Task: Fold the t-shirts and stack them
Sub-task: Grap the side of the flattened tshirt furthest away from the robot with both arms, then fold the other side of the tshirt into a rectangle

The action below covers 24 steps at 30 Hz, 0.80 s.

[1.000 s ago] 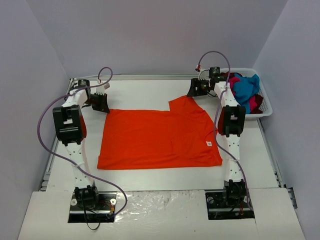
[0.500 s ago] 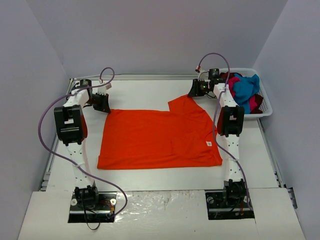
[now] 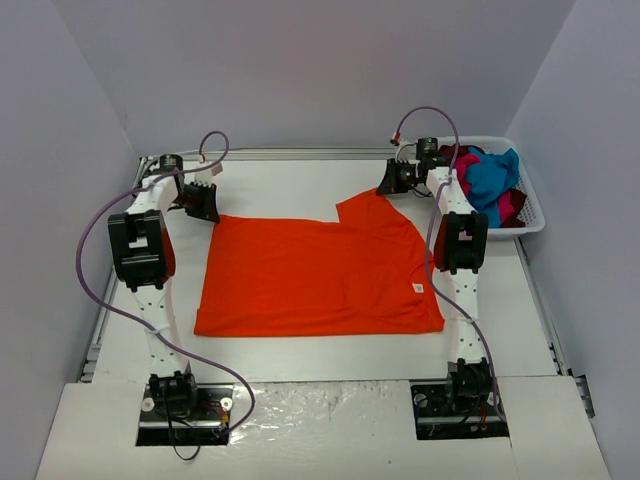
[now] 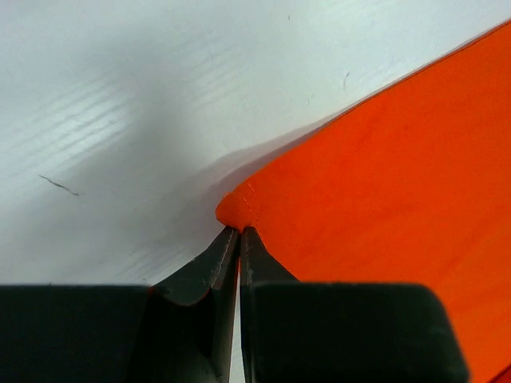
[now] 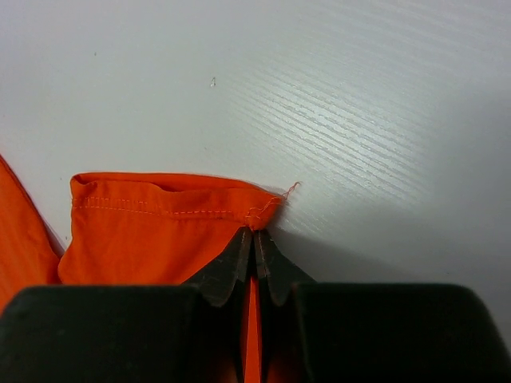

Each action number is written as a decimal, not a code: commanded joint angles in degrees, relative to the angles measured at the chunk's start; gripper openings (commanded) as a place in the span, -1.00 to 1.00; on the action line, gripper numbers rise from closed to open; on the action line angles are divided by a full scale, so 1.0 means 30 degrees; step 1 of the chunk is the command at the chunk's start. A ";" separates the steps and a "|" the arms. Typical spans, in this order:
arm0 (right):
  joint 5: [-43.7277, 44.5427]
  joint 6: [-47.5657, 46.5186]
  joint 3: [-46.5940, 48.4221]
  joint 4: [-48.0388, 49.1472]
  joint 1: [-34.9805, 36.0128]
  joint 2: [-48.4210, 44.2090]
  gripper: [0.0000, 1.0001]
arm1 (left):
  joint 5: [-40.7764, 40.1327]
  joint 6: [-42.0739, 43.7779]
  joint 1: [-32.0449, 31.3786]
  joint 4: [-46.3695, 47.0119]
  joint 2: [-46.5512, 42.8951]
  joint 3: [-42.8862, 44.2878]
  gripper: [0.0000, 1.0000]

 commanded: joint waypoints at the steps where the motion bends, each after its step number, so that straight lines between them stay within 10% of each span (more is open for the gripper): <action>1: 0.0905 -0.0475 0.0496 -0.0627 0.0051 -0.1336 -1.00 | -0.0149 0.0133 0.0009 -0.0438 -0.0705 0.1837 -0.95; 24: 0.0027 -0.2847 -0.9047 -0.1973 -0.0535 -1.1090 -1.00 | 0.1491 0.0601 0.0683 0.0410 -0.5535 -0.3079 -0.95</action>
